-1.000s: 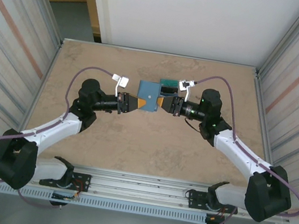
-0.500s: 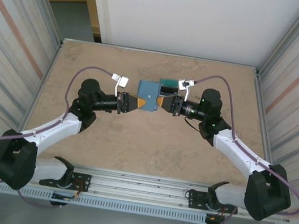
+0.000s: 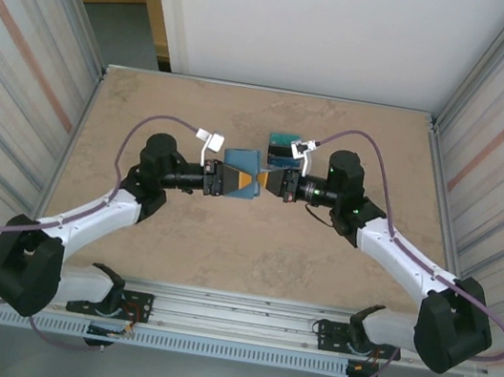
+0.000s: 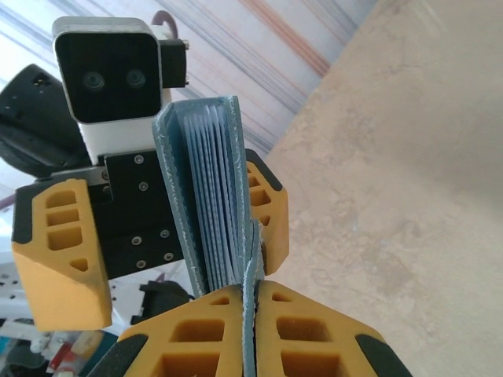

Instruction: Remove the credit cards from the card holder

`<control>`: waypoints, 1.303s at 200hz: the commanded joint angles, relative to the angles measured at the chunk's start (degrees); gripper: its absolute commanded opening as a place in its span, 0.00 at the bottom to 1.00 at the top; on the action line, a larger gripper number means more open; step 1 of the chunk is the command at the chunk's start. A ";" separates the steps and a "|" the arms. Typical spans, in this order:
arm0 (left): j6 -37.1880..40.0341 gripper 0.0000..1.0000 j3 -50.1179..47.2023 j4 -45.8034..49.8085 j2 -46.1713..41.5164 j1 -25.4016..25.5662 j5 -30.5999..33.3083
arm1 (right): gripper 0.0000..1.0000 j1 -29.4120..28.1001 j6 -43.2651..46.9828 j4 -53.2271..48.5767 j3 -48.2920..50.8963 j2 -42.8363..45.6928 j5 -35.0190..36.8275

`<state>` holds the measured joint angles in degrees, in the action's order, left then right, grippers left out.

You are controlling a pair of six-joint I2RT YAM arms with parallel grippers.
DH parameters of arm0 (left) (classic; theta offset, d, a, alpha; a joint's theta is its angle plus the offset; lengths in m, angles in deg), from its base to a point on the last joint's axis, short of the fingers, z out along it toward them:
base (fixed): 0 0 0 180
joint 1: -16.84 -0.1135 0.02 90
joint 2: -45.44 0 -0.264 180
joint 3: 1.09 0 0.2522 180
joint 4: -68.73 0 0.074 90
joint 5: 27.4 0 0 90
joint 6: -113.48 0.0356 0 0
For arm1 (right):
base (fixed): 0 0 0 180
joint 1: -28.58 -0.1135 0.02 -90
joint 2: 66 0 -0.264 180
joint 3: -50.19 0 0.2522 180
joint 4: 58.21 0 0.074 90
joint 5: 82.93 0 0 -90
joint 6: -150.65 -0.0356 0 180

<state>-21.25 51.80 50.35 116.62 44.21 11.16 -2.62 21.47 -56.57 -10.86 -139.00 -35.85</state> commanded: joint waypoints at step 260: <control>5.29 0.65 6.38 5.35 9.49 4.87 11.14 | 0.00 -7.99 7.27 -31.41 -13.39 4.87 33.10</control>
<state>-17.10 56.44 56.62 126.19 48.74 22.00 -10.09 27.35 -88.77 -21.98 -134.58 -3.17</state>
